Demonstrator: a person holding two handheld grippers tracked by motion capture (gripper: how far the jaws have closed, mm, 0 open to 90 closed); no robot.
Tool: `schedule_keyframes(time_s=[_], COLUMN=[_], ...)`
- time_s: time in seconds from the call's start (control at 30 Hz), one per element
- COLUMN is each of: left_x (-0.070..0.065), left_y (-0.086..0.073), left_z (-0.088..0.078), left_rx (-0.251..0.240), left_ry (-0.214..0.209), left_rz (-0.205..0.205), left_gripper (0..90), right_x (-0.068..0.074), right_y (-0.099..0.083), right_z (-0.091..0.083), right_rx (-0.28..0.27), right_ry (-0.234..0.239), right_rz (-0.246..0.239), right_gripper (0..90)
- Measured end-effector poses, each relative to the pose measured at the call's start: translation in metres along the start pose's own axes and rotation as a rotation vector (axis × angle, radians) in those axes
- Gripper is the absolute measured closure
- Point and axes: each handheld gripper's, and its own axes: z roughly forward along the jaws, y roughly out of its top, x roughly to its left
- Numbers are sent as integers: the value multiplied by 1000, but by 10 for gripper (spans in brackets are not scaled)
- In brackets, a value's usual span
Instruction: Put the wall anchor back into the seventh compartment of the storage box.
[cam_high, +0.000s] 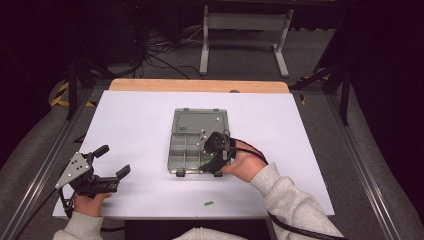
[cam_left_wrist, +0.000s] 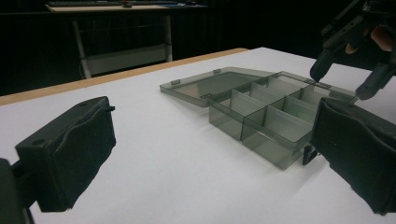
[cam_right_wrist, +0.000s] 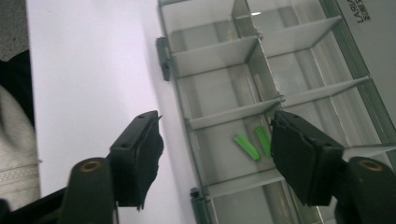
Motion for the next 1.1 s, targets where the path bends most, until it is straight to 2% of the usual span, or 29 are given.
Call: schedule_keyframes(time_s=[0.13, 0.33, 0.5, 0.57, 0.63, 0.83, 1.1], left_x=[0, 0, 0, 0, 0, 0, 0], left_y=[0, 0, 0, 0, 0, 0, 0], left_z=[0, 0, 0, 0, 0, 0, 0], left_rx=[-1, 0, 1, 0, -2, 0, 0], left_ry=[0, 0, 0, 1, 1, 1, 1], left_rz=[-2, 0, 0, 1, -1, 0, 1], left_gripper=[6, 6, 6, 6, 6, 6, 6], right_x=[10, 22, 29, 32, 35, 42, 51], right_y=[-1, -3, -5, -5, -6, -8, -11], right_z=[-6, -13, -17, -17, -19, -21, -19], right_rx=[-11, -21, -18, -17, -20, -21, 2], right_ry=[-5, 3, 11, 10, 16, 22, 35], right_rz=[-15, -45, -51, -46, -63, -73, -86], right_gripper=[284, 280, 281, 283, 285, 284, 286])
